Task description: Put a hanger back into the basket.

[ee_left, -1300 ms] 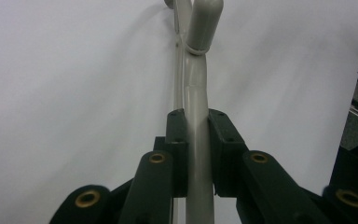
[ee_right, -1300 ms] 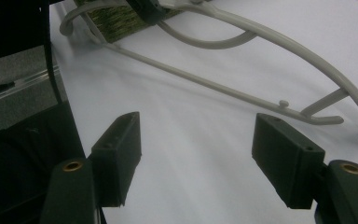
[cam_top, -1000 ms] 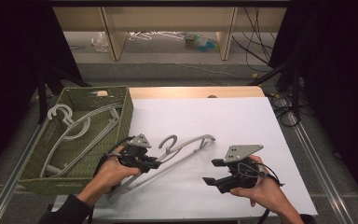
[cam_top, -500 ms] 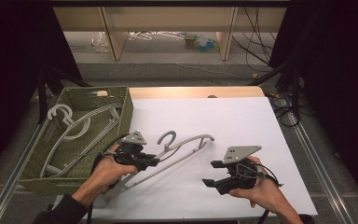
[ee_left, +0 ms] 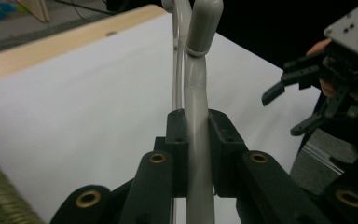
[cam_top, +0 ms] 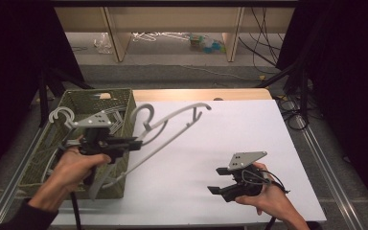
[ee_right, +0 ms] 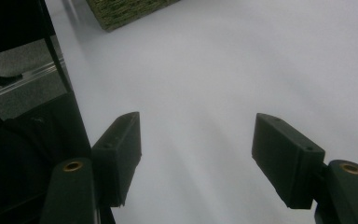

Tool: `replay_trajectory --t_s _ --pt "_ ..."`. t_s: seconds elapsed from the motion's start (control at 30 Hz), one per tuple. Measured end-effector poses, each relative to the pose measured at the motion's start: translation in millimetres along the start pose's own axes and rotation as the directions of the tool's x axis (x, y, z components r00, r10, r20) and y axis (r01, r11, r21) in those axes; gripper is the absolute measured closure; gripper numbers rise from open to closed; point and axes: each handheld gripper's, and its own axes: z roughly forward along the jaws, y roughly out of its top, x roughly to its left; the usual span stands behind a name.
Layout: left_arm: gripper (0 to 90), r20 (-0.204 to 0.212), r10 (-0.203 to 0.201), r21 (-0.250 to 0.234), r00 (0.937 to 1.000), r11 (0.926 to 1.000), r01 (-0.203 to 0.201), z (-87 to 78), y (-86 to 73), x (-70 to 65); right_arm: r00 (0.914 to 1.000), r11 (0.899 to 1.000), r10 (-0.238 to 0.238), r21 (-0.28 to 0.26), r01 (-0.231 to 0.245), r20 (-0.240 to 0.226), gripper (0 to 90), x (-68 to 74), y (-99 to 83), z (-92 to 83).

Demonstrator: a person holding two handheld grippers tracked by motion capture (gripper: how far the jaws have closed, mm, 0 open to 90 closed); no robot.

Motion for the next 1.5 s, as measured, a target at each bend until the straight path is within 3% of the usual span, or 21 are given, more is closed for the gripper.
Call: replay_trajectory --t_s 0.03,0.13,0.23,0.37,0.4,0.43,0.53,0.67,0.77,0.8,1.1,1.5 --pt "79.4 0.0 0.0 0.0 1.0 1.0 0.0 0.0 0.0 0.0 1.0 1.0 0.0 0.0 0.0 0.0 33.6 0.0 0.0 0.0" --pt "79.3 -0.073 0.002 -0.027 0.9973 0.9996 -0.004 -28.0 9.9 15.2 1.0 1.0 0.01 0.003 -0.01 0.0 33.3 -0.2 -1.4 0.1" --pt "79.4 -0.11 -0.002 -0.04 0.9939 0.9992 -0.002 -39.0 12.2 25.3 1.0 1.0 0.01 0.0 -0.01 0.001 31.7 -0.7 -2.3 0.7" --pt "79.3 -0.166 -0.023 -0.047 0.9858 0.9988 0.015 -55.0 11.8 48.7 0.9999 1.0 0.011 0.001 -0.011 -0.002 30.9 -0.7 -3.0 0.9" --pt "79.4 -0.202 -0.014 -0.041 0.9794 0.9992 0.006 -60.5 9.4 60.0 1.0 1.0 0.009 -0.003 -0.009 0.003 29.4 -0.7 -3.5 1.7" --pt "79.3 -0.202 -0.014 -0.041 0.9794 0.9992 0.006 -60.5 9.4 60.0 1.0 1.0 0.009 -0.003 -0.009 0.003 29.4 -0.7 -3.5 1.7" --pt "79.4 -0.22 -0.054 -0.055 0.974 0.9975 0.043 -69.4 4.3 78.2 1.0 1.0 0.009 0.002 -0.009 -0.001 29.0 -0.8 -4.5 3.1" --pt "79.3 -0.247 -0.067 -0.07 0.9668 0.9962 0.052 -79.4 0.3 95.2 1.0 1.0 0.008 0.002 -0.008 0.0 28.9 -0.8 -5.1 3.8" --pt "79.3 -0.259 -0.052 -0.068 0.9645 0.997 0.035 -83.5 -1.5 104.5 0.9999 1.0 0.011 0.006 -0.011 -0.002 28.9 -1.3 -5.3 3.4" --pt "79.3 -0.278 -0.036 -0.061 0.96 0.9979 0.02 -86.2 -2.1 110.7 0.9999 1.0 0.013 0.006 -0.013 -0.001 28.9 -1.1 -5.5 3.0" --pt "79.3 -0.295 -0.044 -0.057 0.9545 0.998 0.028 -93.2 -18.9 140.2 0.9998 1.0 0.018 0.008 -0.018 0.001 28.9 -1.4 -7.0 4.1" --pt "79.3 -0.314 -0.041 -0.004 0.9486 0.9991 0.042 -96.6 -43.3 160.3 0.9998 1.0 0.016 0.018 -0.015 -0.008 29.0 -1.5 -7.7 5.2"
